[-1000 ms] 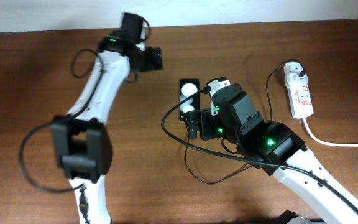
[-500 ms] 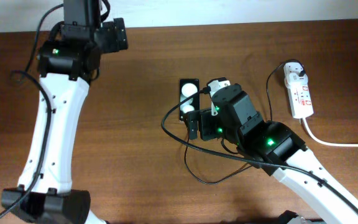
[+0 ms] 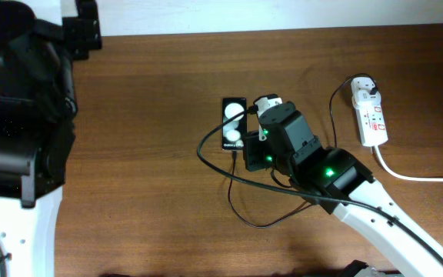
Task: Plug charger to phone and switch on socket
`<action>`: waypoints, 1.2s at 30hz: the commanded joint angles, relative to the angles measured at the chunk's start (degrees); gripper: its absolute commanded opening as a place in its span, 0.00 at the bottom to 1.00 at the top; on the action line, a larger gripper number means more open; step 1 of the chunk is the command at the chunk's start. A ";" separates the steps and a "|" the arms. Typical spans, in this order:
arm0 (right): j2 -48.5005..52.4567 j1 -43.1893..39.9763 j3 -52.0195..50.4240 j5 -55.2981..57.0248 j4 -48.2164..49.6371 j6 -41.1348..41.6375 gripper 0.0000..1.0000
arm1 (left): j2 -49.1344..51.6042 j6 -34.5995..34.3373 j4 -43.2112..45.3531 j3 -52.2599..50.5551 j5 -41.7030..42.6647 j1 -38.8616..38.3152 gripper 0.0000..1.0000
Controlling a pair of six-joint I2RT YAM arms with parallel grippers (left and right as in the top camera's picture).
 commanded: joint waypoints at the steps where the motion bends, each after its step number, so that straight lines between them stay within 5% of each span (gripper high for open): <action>1: 0.46 -0.24 0.87 6.88 0.24 0.11 0.04 | -1.44 1.25 -2.51 0.39 -6.82 0.09 0.99; 8: 0.46 -0.24 0.87 11.91 -3.17 3.80 0.04 | -9.75 1.22 -5.42 0.39 -6.58 0.09 0.99; 11: 0.46 -0.26 0.87 12.00 -4.26 3.80 0.04 | -15.52 1.22 -8.02 0.39 3.85 0.09 0.99; 18: -0.59 -0.26 0.87 18.14 -4.92 8.98 0.04 | -28.26 1.22 -8.70 -2.86 4.00 0.09 0.99; 27: -0.94 -2.43 0.87 19.17 -6.78 11.74 0.04 | -48.11 1.27 7.74 -26.97 3.96 0.09 0.99; 31: -3.26 -4.09 0.90 19.39 -9.16 14.14 0.04 | -50.75 1.27 10.38 -30.36 3.96 2.89 0.99; 36: -4.55 -16.04 0.90 18.93 -11.13 19.87 0.04 | -51.74 1.22 13.33 -30.36 5.90 11.69 0.99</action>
